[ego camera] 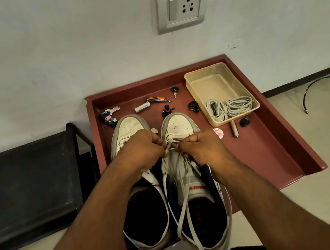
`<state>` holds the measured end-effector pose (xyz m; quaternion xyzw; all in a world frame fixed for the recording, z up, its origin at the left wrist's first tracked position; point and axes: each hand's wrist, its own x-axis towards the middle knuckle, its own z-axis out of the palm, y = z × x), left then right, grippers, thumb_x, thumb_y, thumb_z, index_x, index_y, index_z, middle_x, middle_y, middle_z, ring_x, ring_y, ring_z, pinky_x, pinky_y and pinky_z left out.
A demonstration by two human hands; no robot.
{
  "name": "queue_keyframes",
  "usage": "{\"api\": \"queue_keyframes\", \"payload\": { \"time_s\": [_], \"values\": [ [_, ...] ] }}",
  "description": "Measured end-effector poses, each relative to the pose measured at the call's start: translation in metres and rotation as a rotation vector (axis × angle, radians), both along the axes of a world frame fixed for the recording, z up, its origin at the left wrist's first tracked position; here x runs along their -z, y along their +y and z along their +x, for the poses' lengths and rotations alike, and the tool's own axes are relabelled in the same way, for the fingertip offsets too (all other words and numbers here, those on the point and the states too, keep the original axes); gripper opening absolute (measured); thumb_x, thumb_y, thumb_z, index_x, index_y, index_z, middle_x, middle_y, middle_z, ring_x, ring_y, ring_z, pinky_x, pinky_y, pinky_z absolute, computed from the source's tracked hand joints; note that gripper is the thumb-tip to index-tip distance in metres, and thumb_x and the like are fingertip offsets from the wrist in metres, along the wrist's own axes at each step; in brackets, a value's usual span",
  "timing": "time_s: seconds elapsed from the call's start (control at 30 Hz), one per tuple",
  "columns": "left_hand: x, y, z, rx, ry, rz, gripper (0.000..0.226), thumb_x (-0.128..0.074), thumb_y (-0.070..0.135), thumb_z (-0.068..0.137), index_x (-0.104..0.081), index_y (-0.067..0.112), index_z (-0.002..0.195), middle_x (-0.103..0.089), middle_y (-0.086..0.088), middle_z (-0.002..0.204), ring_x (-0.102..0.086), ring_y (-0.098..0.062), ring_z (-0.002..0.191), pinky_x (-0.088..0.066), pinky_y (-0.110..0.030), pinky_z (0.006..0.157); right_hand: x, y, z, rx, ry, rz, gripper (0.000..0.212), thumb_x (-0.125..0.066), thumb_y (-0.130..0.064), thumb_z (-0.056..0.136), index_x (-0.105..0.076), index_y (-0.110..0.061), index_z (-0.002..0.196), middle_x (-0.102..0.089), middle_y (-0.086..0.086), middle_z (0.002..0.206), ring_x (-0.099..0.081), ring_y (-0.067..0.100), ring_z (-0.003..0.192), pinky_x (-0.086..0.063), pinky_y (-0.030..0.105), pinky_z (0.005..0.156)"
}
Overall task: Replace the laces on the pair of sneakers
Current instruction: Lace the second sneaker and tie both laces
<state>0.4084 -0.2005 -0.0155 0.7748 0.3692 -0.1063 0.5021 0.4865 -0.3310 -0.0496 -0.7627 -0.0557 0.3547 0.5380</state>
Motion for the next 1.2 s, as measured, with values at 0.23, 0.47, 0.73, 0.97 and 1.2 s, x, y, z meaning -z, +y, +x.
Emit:
{"api": "queue_keyframes", "payload": {
  "time_s": [0.23,0.47,0.73,0.97,1.2],
  "values": [
    [0.007,-0.001,0.008,0.129,0.089,0.300,0.009,-0.070,0.023,0.089,-0.069,0.023,0.080,-0.068,0.008,0.077,-0.063,-0.014,0.084,-0.040,-0.037,0.096,-0.002,0.000,0.005,-0.158,0.004,-0.020,0.009,-0.071,-0.009,0.085,-0.075,-0.009,0.077,-0.059,0.000,0.052,-0.042,0.004,0.040,-0.033,0.015,0.039],
    [-0.013,0.019,-0.002,0.194,0.215,0.643,0.018,-0.050,0.020,0.096,-0.060,0.019,0.112,-0.062,-0.001,0.116,-0.056,-0.025,0.111,-0.032,-0.040,0.098,-0.013,-0.013,0.029,-0.331,0.179,-0.004,0.011,-0.064,-0.006,0.089,-0.070,-0.002,0.098,-0.070,0.008,0.072,-0.052,0.009,0.053,-0.041,0.021,0.046],
    [-0.019,0.073,-0.029,-0.086,0.369,0.668,0.017,-0.051,0.022,0.095,-0.059,0.018,0.110,-0.061,-0.006,0.110,-0.057,-0.030,0.105,-0.028,-0.047,0.100,-0.015,-0.010,0.033,-0.422,0.322,0.037,0.014,-0.065,-0.004,0.088,-0.061,-0.015,0.096,-0.064,-0.001,0.065,-0.045,0.009,0.053,-0.040,0.022,0.049],
    [-0.018,0.033,-0.011,0.115,0.139,0.806,0.039,-0.058,0.015,0.086,-0.053,0.023,0.124,-0.056,-0.001,0.131,-0.052,-0.030,0.120,-0.036,-0.046,0.100,-0.017,-0.009,0.026,-0.394,0.328,0.085,0.018,-0.063,-0.002,0.089,-0.058,-0.018,0.095,-0.056,0.000,0.074,-0.045,0.006,0.055,-0.037,0.022,0.053],
    [-0.008,-0.013,0.000,0.381,0.080,0.689,0.021,-0.056,0.015,0.094,-0.061,0.021,0.112,-0.066,-0.002,0.114,-0.059,-0.024,0.112,-0.036,-0.040,0.102,-0.026,-0.014,0.016,-0.317,0.354,0.100,0.016,-0.062,-0.008,0.091,-0.056,-0.019,0.100,-0.061,0.004,0.069,-0.051,0.013,0.055,-0.039,0.023,0.046]
  ]
}}
